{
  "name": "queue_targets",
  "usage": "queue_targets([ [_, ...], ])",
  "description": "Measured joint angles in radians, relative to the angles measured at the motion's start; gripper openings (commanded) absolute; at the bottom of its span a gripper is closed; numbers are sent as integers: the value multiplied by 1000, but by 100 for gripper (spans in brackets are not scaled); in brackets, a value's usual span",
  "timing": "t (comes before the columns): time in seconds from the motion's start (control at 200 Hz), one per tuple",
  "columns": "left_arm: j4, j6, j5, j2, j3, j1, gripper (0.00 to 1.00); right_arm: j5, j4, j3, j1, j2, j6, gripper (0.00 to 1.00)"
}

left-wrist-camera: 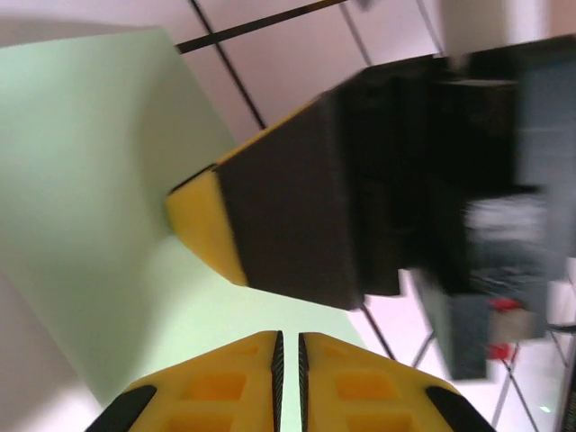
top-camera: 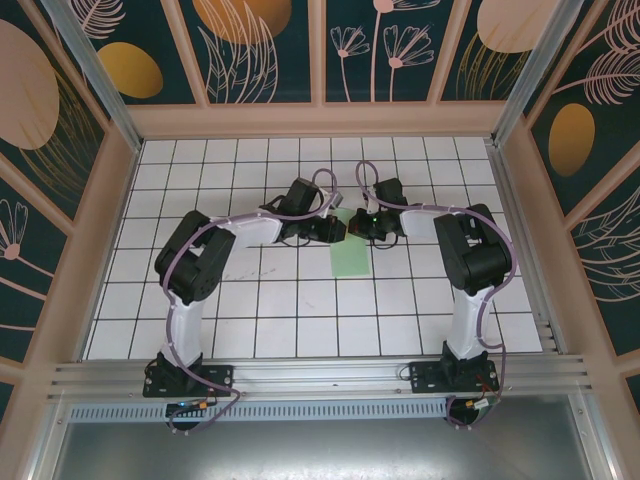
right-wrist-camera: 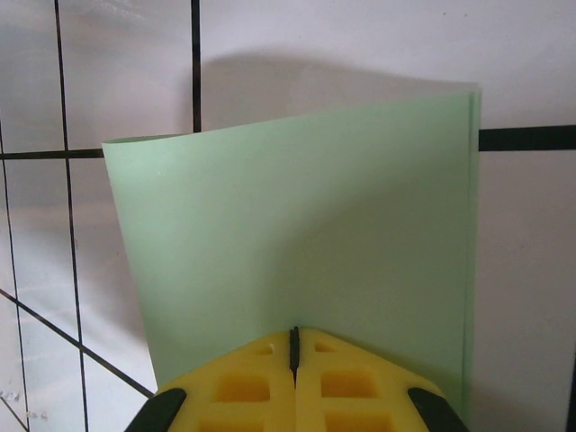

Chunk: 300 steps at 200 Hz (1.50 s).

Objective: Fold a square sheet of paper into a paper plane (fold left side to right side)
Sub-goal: Hold the square sheet of paper at the center of the table.

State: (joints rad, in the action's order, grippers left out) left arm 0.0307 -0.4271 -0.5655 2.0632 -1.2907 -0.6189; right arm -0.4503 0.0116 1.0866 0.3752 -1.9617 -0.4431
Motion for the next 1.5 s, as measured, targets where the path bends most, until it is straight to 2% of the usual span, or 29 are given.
queue_targets([
  [0.505,-28,-5,57,63,-1,0,17,3,2,0,0,8,0,3],
  [0.651,-9,-16,56,63,10,0,16,30,14,0,0,63,13,13],
  [0.751,-4,-23,57,62,13,0,16,61,24,-13,0,160,27,15],
  [0.896,0,-27,57,62,14,0,16,87,23,-88,7,335,40,2],
  [0.991,0,-27,58,62,14,0,16,82,23,-171,34,398,28,0],
  [1.196,0,-27,58,61,16,0,16,79,45,-283,104,344,-1,0],
  [1.501,4,-27,66,53,21,0,19,109,71,-290,108,276,-8,0],
])
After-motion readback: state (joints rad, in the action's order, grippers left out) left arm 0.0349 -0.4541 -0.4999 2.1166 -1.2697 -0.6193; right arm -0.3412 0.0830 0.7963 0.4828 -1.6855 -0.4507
